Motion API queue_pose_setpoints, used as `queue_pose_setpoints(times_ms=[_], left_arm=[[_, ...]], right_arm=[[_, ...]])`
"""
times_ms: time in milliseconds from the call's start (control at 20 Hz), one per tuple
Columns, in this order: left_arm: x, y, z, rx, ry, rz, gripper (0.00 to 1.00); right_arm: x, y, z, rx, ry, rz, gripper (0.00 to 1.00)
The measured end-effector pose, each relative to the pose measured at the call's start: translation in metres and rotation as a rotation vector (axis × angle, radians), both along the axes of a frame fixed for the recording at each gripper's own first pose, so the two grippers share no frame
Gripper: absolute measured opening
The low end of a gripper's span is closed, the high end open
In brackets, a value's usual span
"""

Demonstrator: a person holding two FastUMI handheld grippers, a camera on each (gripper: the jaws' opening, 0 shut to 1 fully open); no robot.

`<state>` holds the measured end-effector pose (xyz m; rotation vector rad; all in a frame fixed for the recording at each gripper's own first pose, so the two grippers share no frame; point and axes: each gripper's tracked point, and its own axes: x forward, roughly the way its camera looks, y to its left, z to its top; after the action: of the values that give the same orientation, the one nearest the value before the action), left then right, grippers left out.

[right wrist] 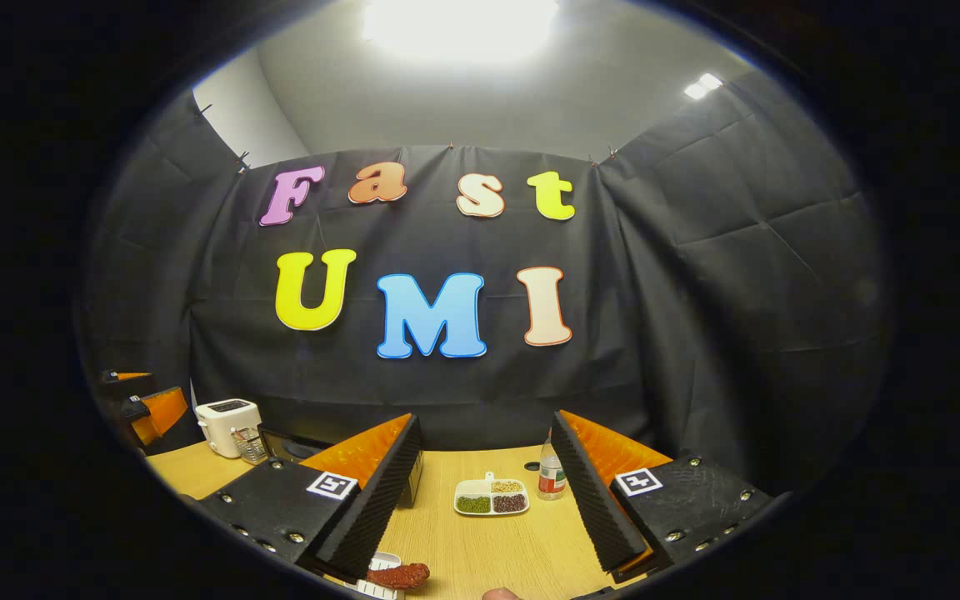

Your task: Open the electric oven with the left hand, put the food in, and close the electric oven.

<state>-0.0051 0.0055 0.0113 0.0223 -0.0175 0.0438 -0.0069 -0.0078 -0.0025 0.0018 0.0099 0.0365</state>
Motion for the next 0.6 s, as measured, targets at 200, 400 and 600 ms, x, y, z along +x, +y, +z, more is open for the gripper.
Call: queue_pose_setpoints(times_ms=[200,400,600], left_arm=[[-0.003,-0.005,0.006,-0.004,-0.008,0.011,1.0],[0.002,-0.01,0.014,0.012,-0.037,0.022,1.0],[0.02,-0.012,0.014,0.024,-0.039,0.029,0.97]], right_arm=[[-0.003,0.0,-0.003,-0.002,-0.004,0.034,0.96],[-0.005,-0.002,-0.006,-0.003,-0.005,0.069,0.96],[-0.007,-0.004,-0.007,0.021,-0.013,0.098,0.96]])
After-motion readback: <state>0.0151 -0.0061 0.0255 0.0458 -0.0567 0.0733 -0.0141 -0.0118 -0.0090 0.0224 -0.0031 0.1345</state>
